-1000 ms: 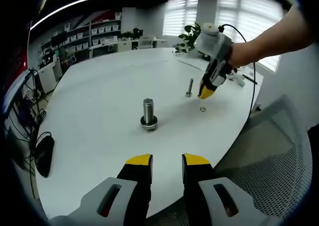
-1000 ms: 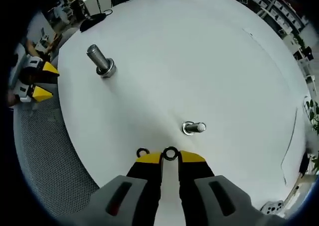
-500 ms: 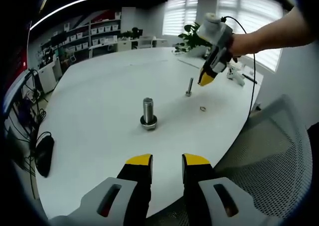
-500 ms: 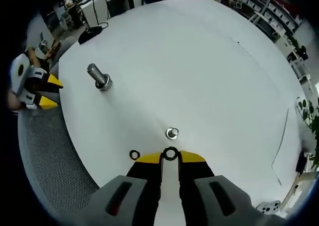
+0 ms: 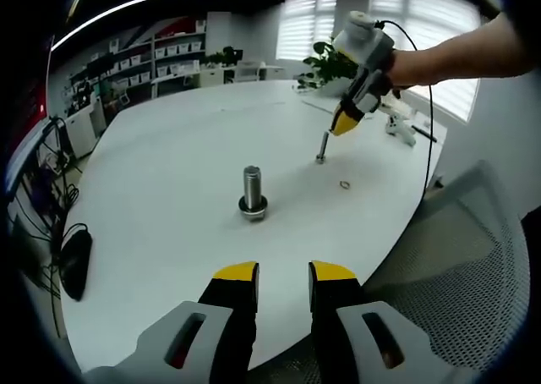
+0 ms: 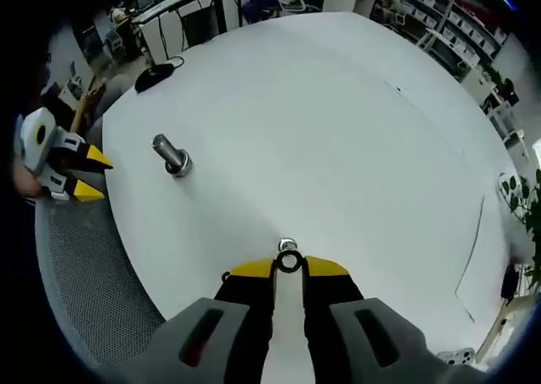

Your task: Place the washer onto the threaded stud by aligning its center hole with the stud, sliding it down to the base, and recovering from edge contact or off-axis alignment until the washer reaches the visible bottom stop.

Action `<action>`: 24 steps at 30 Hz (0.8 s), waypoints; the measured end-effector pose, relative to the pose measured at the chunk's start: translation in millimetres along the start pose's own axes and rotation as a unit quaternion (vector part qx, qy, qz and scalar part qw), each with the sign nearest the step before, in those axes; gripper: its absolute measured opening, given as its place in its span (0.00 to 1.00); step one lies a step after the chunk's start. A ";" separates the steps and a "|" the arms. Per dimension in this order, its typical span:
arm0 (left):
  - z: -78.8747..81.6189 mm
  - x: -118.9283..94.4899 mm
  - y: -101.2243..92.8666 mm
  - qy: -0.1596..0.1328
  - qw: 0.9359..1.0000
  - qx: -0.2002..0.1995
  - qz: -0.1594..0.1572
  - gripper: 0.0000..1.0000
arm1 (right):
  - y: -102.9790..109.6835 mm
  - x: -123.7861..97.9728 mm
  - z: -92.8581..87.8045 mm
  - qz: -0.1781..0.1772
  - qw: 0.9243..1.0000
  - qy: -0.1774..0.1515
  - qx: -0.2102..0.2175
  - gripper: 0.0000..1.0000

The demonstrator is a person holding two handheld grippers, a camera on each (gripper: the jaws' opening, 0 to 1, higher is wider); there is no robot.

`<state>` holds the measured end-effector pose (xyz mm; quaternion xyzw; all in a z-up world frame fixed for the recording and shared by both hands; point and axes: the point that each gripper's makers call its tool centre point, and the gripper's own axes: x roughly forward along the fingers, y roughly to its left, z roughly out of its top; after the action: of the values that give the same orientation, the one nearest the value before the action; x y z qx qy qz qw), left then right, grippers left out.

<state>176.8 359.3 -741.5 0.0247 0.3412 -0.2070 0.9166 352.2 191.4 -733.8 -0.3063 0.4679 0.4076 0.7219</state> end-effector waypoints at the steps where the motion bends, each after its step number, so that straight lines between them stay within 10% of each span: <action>1: 0.1 0.0 0.0 0.000 1.000 0.000 0.000 0.21 | -0.6 1.0 1.0 0.000 1.000 0.000 -0.001 0.14; 24: -0.2 -0.2 0.9 -0.001 1.000 -0.001 0.002 0.21 | -1.1 18.6 2.4 0.011 1.000 0.026 -0.012 0.14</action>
<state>176.9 360.3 -741.7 0.0240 0.3408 -0.2049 0.9172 358.5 198.5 -750.1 -0.3207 0.4849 0.4129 0.7011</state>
